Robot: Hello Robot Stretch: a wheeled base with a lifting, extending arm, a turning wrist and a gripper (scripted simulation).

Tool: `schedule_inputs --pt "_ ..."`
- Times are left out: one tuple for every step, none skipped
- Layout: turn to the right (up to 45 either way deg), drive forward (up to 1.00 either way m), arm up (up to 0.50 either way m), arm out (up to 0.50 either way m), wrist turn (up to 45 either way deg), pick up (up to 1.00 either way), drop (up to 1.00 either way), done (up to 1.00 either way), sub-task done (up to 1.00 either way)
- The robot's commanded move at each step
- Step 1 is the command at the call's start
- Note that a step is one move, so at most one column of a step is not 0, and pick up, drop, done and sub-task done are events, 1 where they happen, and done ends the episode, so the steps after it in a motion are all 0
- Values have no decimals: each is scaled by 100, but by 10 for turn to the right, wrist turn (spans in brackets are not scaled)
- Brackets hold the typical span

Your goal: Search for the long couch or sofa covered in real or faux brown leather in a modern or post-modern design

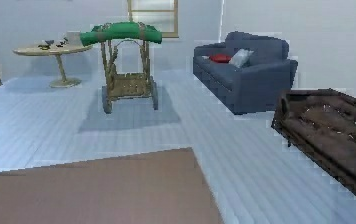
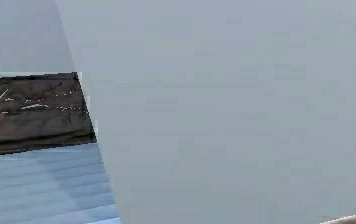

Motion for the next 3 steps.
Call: schedule_inputs --pt "0 25 0 0 0 0 0 0 0" --pt "450 0 0 0 0 0 0 0 0" --pt "120 0 0 0 0 0 0 0 0"
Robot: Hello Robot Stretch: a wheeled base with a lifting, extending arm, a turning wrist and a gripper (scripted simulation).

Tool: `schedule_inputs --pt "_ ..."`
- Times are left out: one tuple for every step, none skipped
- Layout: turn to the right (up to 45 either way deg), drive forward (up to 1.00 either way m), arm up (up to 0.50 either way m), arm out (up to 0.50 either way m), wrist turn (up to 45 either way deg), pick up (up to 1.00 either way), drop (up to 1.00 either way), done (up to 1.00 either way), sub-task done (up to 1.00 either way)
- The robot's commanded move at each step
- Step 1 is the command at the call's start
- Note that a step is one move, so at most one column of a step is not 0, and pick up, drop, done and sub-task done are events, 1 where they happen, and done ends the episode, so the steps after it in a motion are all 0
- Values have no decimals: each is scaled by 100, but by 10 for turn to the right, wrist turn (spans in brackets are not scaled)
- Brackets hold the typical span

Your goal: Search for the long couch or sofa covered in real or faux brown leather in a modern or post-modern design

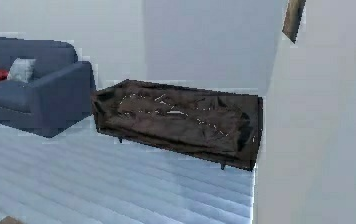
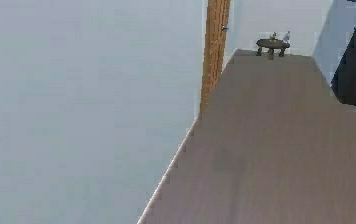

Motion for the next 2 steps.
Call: schedule_inputs --pt "0 80 0 0 0 0 0 0 0" --pt "0 0 0 0 0 0 0 100 0"
